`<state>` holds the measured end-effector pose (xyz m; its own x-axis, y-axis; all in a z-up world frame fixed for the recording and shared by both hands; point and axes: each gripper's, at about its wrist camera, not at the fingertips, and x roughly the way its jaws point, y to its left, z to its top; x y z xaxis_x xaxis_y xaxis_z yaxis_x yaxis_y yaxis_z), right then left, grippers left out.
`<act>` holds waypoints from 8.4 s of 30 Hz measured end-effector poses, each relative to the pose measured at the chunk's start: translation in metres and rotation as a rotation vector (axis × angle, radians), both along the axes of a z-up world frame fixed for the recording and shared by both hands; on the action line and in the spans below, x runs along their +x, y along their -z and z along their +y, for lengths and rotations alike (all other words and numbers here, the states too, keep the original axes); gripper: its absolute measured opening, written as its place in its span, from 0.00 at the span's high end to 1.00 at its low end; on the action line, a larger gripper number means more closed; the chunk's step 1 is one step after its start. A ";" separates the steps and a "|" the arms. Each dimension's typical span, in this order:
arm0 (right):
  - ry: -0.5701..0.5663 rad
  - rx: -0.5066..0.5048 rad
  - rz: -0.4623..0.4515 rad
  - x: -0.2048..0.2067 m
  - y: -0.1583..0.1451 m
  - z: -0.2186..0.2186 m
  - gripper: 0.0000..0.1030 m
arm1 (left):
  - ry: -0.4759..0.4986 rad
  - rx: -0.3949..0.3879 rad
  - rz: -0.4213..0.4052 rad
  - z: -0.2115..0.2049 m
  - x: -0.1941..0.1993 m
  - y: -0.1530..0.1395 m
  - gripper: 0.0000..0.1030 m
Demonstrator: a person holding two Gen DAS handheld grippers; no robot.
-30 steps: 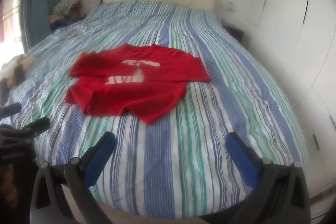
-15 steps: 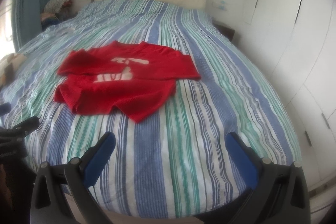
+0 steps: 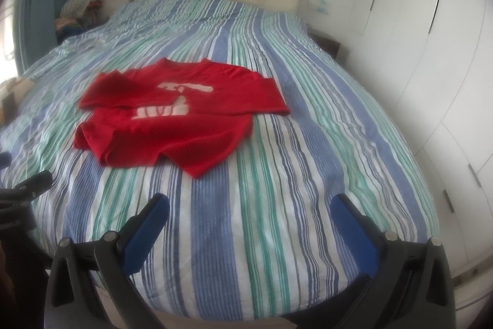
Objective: Fold small clothes
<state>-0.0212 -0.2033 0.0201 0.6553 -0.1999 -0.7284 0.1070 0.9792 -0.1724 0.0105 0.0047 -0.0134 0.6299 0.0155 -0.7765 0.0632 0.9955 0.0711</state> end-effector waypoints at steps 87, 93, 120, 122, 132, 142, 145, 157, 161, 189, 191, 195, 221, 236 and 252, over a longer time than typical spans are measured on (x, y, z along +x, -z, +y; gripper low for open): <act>-0.199 0.784 0.084 0.107 0.140 -0.047 0.27 | 0.131 -0.335 0.106 0.024 0.094 0.049 0.01; -0.202 0.975 0.049 0.116 0.138 -0.063 0.96 | 0.091 -0.276 0.073 0.048 0.071 0.039 0.01; -0.219 0.802 0.084 0.039 0.131 -0.109 0.95 | 0.104 -0.320 0.236 0.019 0.059 0.107 0.96; -0.237 0.796 0.064 0.041 0.125 -0.105 0.95 | 0.089 -0.372 0.251 0.025 0.062 0.101 0.98; -0.241 0.803 0.206 0.034 0.072 -0.118 0.96 | 0.202 -0.376 0.320 0.067 0.035 0.048 0.98; -0.134 0.775 0.354 0.014 0.114 -0.103 0.96 | 0.134 -0.308 0.371 0.075 0.031 0.090 0.98; -0.126 0.723 0.359 0.013 0.119 -0.100 0.96 | 0.134 -0.280 0.374 0.068 0.036 0.106 0.98; -0.113 0.605 0.334 0.013 0.144 -0.091 0.90 | 0.071 -0.325 0.316 0.081 0.017 0.106 0.77; -0.106 0.522 0.346 -0.002 0.128 -0.100 0.61 | 0.020 -0.251 0.307 0.094 -0.002 0.090 0.30; -0.391 0.302 0.075 0.259 0.100 -0.083 0.93 | -0.166 -0.146 0.119 0.118 0.005 0.028 0.23; -0.226 0.387 -0.013 0.256 0.074 -0.153 0.93 | -0.160 -0.140 0.119 0.112 0.008 0.026 0.23; 0.082 0.436 -0.132 0.234 0.053 -0.290 0.93 | -0.122 -0.151 0.110 0.090 0.015 0.021 0.23; 0.559 0.690 -0.098 0.159 0.134 -0.453 0.93 | -0.030 -0.105 0.150 0.024 0.022 0.023 0.23; 0.351 0.612 -0.017 0.189 0.119 -0.405 0.80 | 0.061 -0.014 0.090 0.011 0.045 -0.005 0.18; 0.194 0.389 -0.248 0.106 0.043 -0.300 0.57 | 0.599 0.370 0.139 -0.078 0.232 0.074 0.24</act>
